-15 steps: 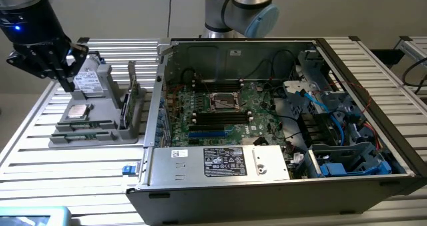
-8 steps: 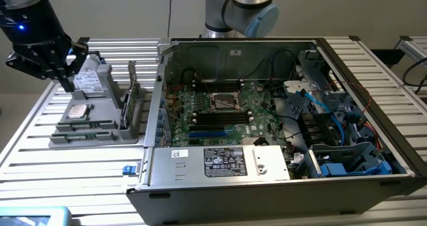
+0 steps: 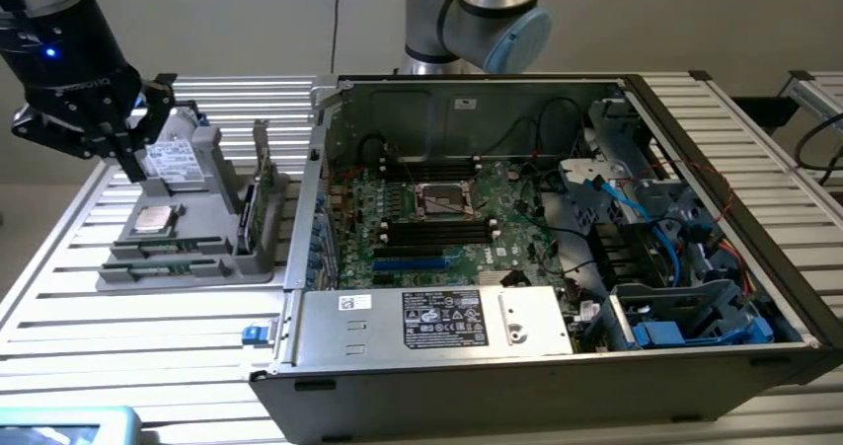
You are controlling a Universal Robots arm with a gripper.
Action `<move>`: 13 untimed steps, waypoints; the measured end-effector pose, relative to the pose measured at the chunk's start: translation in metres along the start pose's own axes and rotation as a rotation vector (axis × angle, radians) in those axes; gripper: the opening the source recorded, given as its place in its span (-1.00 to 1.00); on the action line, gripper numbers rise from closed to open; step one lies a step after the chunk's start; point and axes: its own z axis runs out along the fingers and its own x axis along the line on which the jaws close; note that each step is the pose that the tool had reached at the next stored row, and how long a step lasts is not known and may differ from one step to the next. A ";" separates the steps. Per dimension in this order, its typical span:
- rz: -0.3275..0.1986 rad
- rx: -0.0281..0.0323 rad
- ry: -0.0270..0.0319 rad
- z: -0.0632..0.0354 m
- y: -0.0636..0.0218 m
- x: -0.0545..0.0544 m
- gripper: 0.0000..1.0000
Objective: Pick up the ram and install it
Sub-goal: 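Pick up the ram and move it above insertion slot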
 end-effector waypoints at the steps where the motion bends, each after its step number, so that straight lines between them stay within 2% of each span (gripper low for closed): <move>1: -0.017 0.0003 0.0004 0.0000 0.0000 0.000 -0.79; 13: -0.235 0.0000 0.0035 0.0006 0.0000 0.000 -0.79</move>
